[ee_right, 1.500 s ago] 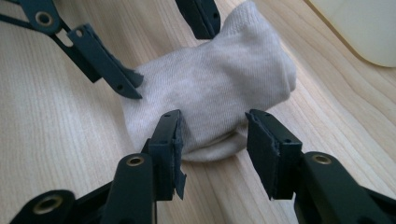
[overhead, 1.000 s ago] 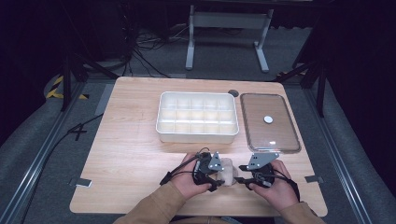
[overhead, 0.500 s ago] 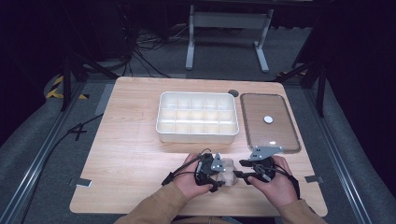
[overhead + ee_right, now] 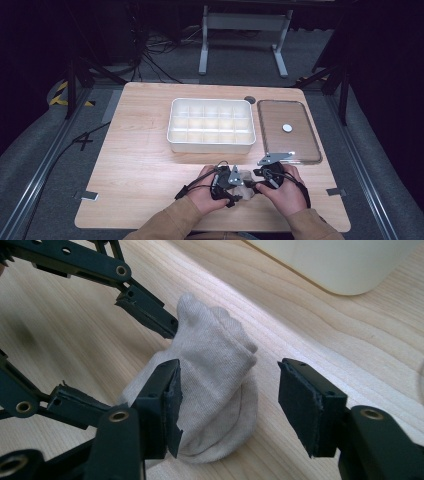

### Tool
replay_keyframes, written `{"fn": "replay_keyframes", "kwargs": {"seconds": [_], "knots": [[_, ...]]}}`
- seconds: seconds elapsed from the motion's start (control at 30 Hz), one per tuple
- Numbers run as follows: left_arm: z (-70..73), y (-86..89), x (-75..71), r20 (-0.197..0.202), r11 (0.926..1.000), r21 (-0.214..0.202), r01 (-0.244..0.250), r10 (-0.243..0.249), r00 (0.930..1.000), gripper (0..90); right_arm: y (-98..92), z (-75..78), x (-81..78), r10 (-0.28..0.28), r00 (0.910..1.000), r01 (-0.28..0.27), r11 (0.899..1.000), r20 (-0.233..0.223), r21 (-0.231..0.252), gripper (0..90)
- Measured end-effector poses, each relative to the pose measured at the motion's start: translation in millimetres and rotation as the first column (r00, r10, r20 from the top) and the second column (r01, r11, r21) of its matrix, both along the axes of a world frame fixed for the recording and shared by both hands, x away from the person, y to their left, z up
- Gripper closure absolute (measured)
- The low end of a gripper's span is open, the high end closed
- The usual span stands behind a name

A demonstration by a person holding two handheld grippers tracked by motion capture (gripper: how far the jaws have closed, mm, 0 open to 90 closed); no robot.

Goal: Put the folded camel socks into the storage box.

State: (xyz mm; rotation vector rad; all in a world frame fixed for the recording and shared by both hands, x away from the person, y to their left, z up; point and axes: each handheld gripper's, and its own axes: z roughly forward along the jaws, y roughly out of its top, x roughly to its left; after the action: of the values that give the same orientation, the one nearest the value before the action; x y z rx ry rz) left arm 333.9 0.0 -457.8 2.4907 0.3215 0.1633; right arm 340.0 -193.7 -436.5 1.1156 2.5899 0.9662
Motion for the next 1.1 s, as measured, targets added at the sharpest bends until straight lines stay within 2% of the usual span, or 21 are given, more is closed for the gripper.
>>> {"fn": "replay_keyframes", "kwargs": {"seconds": [0.17, 0.37, 0.5, 0.53, 0.57, 0.73, 0.83, 0.9, 0.93, 0.97, 1.1], "knots": [[0.7, -0.4, -0.4, -0.007, 0.9999, 0.011, -0.002, 0.002, 1.0, 36.0, 1.5, -0.2, 0.3, -0.002, 0.9999, 0.002, 1.0, -0.014, 0.002, 42.7], [0.1, -1.3, -0.6, -0.01, 1.0, 0.009, 0.003, -0.003, 0.9999, 35.9, 4.4, -3.9, 3.8, 0.004, 0.9995, -0.005, 1.0, -0.032, -0.027, 42.0], [-0.1, -1.5, -0.6, -0.013, 0.9999, 0.013, 0.003, -0.003, 0.9999, 35.9, 6.8, -6.9, 7.0, 0.007, 0.9982, -0.009, 0.999, -0.06, -0.032, 41.5], [-1.0, -1.8, -1.0, -0.008, 1.0, 0.003, -0.001, 0.001, 1.0, 35.8, 7.2, -7.9, 8.1, 0.004, 0.9974, -0.007, 0.999, -0.072, -0.035, 41.2], [-0.1, -1.6, -0.7, -0.013, 0.9999, 0.014, 0.005, -0.005, 0.9999, 35.8, 7.7, -8.8, 9.0, 0.002, 0.9964, -0.005, 0.999, -0.085, -0.035, 40.9], [-0.8, -1.8, -0.9, -0.012, 1.0, 0.009, 0.003, -0.003, 0.9999, 35.8, 9.5, -10.5, 13.8, -0.001, 0.9905, -0.005, 0.999, -0.138, -0.046, 40.7], [-0.3, -1.4, -0.5, -0.018, 0.9997, 0.023, 0.005, -0.004, 0.9998, 35.7, 11.9, -11.4, 16.8, 0.003, 0.9865, -0.012, 0.999, -0.164, -0.052, 40.9], [-0.4, -0.8, -0.7, -0.019, 0.9996, 0.026, 0.002, -0.002, 0.9998, 35.7, 13.0, -11.8, 19.3, 0.004, 0.9807, -0.014, 0.999, -0.195, -0.05, 41.3], [-1.7, -0.6, -1.4, -0.009, 0.9999, 0.011, -0.004, 0.004, 0.9999, 35.7, 13.5, -12.1, 20.7, 0.002, 0.9788, -0.013, 0.999, -0.205, -0.053, 41.3], [-0.7, 0.2, -1.1, -0.015, 0.9998, 0.022, 0.002, -0.002, 0.9999, 35.7, 13.9, -12.1, 22.3, 0.009, 0.9759, -0.021, 0.998, -0.218, -0.053, 41.8], [-1.6, 2.6, -3.1, -0.008, 0.9999, 0.009, -0.004, 0.004, 1.0, 35.7, 17.6, -12.0, 25.1, 0.023, 0.9673, -0.039, 0.998, -0.253, -0.057, 48.6]]}}
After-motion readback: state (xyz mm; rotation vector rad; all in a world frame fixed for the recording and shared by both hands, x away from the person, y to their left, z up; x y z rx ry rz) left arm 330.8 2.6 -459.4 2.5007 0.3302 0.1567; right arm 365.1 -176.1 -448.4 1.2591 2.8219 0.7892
